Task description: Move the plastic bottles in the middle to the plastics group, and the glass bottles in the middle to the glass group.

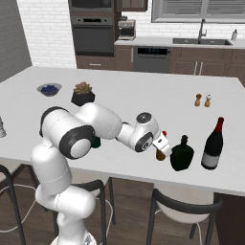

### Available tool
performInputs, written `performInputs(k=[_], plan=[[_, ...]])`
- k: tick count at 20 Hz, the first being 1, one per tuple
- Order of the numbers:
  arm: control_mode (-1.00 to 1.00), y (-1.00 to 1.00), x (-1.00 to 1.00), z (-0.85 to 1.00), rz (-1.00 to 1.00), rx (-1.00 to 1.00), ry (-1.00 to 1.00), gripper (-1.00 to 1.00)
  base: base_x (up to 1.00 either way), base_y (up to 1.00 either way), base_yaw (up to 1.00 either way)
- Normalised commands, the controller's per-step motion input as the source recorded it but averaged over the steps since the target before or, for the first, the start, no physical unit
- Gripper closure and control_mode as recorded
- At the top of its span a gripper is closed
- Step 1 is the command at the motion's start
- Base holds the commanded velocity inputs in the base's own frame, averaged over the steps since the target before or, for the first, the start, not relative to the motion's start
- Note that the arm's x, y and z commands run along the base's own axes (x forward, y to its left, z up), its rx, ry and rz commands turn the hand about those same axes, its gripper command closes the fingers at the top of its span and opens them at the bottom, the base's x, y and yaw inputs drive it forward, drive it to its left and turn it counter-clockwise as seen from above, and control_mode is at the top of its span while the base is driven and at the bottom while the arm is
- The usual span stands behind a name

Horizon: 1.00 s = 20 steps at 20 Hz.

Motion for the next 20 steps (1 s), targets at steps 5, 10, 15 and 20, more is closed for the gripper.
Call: performInputs(k=[5, 10, 15, 20], plan=[[-1.00, -0.08, 0.00, 0.05, 0.00, 0.00, 0.00, 1.00, 0.00, 0.00, 0.00], [-1.00, -0.09, 0.00, 0.00, 0.00, 0.00, 0.00, 1.00, 0.00, 0.00, 0.00], [-1.00, 0.00, 0.00, 0.00, 0.00, 0.00, 0.00, -1.00, 0.00, 0.00, 0.00], [-1.00, 0.00, 0.00, 0.00, 0.00, 0.00, 0.00, -1.00, 0.00, 0.00, 0.00]])
